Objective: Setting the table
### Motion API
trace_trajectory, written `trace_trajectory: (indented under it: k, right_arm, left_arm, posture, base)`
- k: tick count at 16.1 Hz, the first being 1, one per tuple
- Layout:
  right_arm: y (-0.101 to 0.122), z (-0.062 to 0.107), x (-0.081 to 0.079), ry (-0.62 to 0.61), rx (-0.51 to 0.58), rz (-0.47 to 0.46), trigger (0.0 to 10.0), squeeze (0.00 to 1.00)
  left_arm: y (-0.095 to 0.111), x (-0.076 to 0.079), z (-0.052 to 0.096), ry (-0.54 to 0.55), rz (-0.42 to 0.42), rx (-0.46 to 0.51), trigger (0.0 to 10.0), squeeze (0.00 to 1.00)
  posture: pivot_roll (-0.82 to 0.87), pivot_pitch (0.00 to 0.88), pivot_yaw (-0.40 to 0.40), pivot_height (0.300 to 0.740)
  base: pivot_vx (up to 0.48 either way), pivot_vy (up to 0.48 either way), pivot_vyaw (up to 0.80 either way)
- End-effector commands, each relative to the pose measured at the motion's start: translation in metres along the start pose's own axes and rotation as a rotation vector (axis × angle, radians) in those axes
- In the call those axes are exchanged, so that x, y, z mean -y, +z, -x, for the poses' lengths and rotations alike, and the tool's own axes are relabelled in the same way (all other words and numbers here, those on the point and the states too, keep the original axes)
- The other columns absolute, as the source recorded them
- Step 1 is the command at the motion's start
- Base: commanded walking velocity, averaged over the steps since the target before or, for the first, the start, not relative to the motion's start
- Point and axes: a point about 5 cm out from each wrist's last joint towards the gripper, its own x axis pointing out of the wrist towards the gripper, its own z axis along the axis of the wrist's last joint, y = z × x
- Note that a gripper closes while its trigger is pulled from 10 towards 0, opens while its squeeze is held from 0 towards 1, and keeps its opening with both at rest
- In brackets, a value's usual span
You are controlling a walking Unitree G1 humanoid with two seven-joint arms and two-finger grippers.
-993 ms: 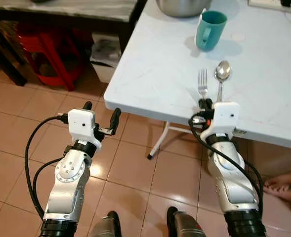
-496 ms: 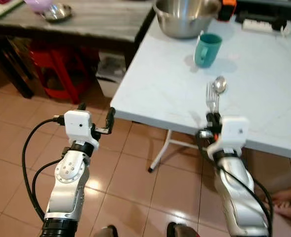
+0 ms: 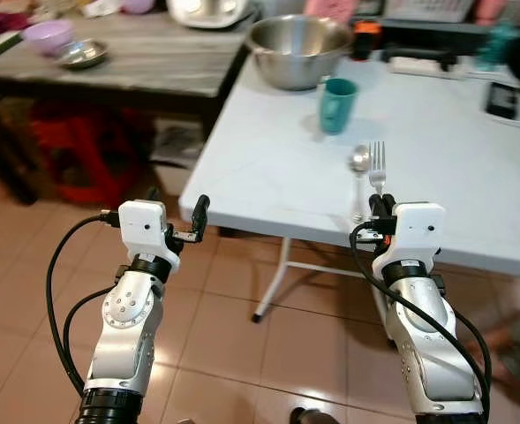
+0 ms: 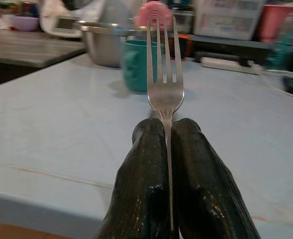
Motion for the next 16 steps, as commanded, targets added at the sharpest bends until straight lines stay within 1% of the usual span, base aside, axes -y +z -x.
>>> trace_trajectory:
  k: [1,3,7,13,16]
  right_arm:
    - [0.0022,-0.0009,-0.0004,0.011,0.006,0.003,10.0,0.0]
    - [0.0022,-0.002,-0.0017,0.016,0.008,0.002,10.0,0.0]
    - [0.0023,-0.0043,-0.0035,0.019,0.012,0.001,10.0,0.0]
    - [0.0029,-0.0051,-0.0066,0.02,0.011,-0.004,10.0,0.0]
    - [0.0044,-0.0072,-0.0069,0.014,0.016,-0.007,10.0,0.0]
  left_arm:
    - [-0.0006,0.0013,-0.0002,-0.009,-0.001,0.002,10.0,0.0]
    - [-0.0014,0.0029,0.0001,-0.027,0.004,0.004,10.0,0.0]
    - [-0.0015,0.0035,-0.0007,-0.044,0.0,0.005,10.0,0.0]
    - [0.001,0.002,-0.0015,-0.041,0.0,0.014,10.0,0.0]
    - [0.0036,0.001,-0.0017,-0.042,0.0,0.019,10.0,0.0]
  posture:
    - [-0.09,0.064,0.017,0.74]
    - [-0.09,0.057,0.018,0.74]
    - [-0.1,0.047,0.021,0.74]
    - [-0.09,0.088,0.019,0.74]
    - [-0.09,0.123,0.028,0.74]
  base:
    - [0.0,0.0,-0.8]
    - [0.0,0.0,-0.62]
    - [0.0,0.269,-0.53]
    - [0.0,0.272,-0.53]
    - [0.0,0.275,-0.53]
